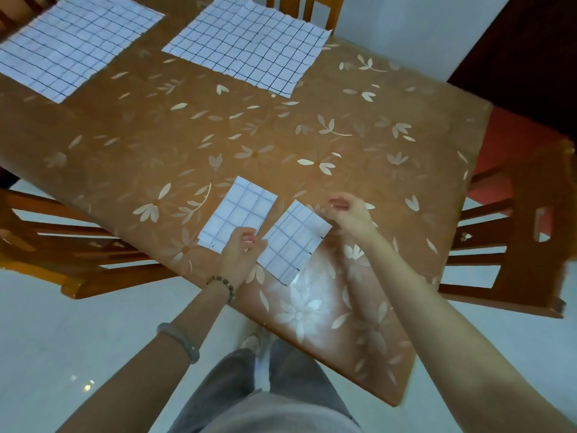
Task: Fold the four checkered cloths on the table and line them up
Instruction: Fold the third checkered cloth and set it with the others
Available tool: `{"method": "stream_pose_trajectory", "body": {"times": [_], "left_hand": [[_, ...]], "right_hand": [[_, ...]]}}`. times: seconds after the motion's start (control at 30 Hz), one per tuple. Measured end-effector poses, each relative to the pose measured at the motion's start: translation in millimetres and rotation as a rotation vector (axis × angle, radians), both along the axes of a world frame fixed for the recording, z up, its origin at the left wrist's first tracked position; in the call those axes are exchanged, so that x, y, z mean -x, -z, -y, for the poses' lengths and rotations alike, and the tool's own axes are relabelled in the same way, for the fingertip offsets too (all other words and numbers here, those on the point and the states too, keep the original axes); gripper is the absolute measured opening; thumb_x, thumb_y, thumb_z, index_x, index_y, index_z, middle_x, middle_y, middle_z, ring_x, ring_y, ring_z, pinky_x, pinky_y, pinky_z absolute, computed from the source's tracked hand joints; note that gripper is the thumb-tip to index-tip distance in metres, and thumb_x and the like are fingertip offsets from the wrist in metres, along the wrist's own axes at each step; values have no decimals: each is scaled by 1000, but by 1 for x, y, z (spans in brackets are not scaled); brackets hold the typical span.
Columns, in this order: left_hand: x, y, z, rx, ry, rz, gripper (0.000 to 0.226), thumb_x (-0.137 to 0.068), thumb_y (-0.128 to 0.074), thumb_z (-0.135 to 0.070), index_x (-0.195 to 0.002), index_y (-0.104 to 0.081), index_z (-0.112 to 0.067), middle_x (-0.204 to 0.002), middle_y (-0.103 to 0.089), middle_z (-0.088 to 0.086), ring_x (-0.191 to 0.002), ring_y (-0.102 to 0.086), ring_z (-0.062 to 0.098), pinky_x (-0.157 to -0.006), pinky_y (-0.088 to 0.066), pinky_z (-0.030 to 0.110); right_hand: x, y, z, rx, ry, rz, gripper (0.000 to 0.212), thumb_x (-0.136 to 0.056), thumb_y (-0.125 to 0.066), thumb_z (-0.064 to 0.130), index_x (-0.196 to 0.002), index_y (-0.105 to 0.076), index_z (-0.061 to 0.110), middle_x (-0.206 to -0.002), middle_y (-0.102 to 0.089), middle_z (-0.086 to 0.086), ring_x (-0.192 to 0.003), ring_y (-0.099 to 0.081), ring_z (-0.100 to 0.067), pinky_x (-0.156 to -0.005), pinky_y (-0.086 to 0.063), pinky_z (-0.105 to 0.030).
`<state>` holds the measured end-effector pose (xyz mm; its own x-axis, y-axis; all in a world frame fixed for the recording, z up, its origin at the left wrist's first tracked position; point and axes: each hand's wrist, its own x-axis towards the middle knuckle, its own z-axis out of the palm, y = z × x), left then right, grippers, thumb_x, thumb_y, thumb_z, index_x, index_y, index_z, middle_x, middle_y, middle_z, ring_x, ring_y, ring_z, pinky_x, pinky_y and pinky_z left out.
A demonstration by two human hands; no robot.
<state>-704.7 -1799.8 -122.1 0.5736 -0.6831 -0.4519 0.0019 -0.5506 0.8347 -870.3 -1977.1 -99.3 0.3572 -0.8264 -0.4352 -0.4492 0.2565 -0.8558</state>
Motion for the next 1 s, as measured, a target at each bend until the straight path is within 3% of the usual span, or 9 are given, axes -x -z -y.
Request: {"method": "stream_pose_trajectory", "body": {"times": [0.07, 0.17, 0.23, 0.43, 0.6, 0.77, 0.93, 1.0], "left_hand": [[-7, -20, 7, 98, 83, 56, 40, -85, -69, -26, -120, -51, -17, -112, -58, -2, -101, -56, 11, -85, -45, 23], [-15, -55, 15, 236, 216, 87, 54, -82, -72, -29, -129, -45, -21, -124, -53, -5, -113, -50, 7, -97, -41, 24], [-19, -78, 19, 308, 305, 105, 62, -83, -72, -25, -135, -38, -23, -131, -47, -6, -119, -47, 6, -100, -38, 23], [-14, -119, 23, 457, 502, 45, 85, -78, -74, -24, -145, -21, -31, -140, -40, -5, -124, -45, 4, -97, -39, 20], [21, -137, 34, 531, 691, -54, 100, -71, -78, -26, -147, -13, -30, -140, -44, 2, -121, -49, 0, -93, -44, 15], [83, -151, 45, 578, 894, -132, 106, -69, -82, -30, -147, -10, -27, -142, -41, 5, -124, -49, 10, -94, -45, 19], [151, -163, 52, 591, 1043, -175, 113, -63, -83, -45, -148, -9, -28, -143, -40, 4, -125, -48, 9, -101, -42, 26], [178, -166, 55, 595, 1065, -181, 112, -63, -80, -44, -148, -10, -28, -144, -39, 4, -125, -48, 12, -100, -43, 24]], "right_hand": [[3, -19, -8, 67, -16, 52, 39, -79, -72, 8, -116, -62, 11, -113, -62, -1, -107, -58, -13, -80, -47, -9], [12, -49, -26, 146, 18, 129, 49, -76, -75, 7, -121, -58, 19, -117, -62, 2, -114, -56, -12, -95, -45, -21], [20, -69, -40, 196, 47, 167, 57, -75, -76, 6, -125, -54, 22, -114, -62, 8, -114, -56, -10, -96, -44, -20], [58, -111, -94, 301, 171, 206, 76, -74, -80, 15, -138, -42, 27, -130, -53, 1, -120, -51, -7, -88, -44, -8], [105, -135, -138, 347, 355, 177, 92, -66, -83, 32, -142, -32, 34, -136, -51, 0, -121, -52, -13, -102, -43, -29], [165, -154, -181, 391, 586, 187, 89, -72, -81, 14, -145, -31, 28, -137, -49, -5, -122, -52, -17, -101, -46, -34], [227, -165, -211, 448, 736, 164, 87, -73, -79, 7, -144, -33, 26, -136, -49, -3, -125, -48, -15, -88, -48, -15], [250, -167, -218, 457, 773, 152, 87, -73, -79, 9, -144, -33, 28, -137, -48, -3, -126, -47, -15, -98, -47, -24]]}}
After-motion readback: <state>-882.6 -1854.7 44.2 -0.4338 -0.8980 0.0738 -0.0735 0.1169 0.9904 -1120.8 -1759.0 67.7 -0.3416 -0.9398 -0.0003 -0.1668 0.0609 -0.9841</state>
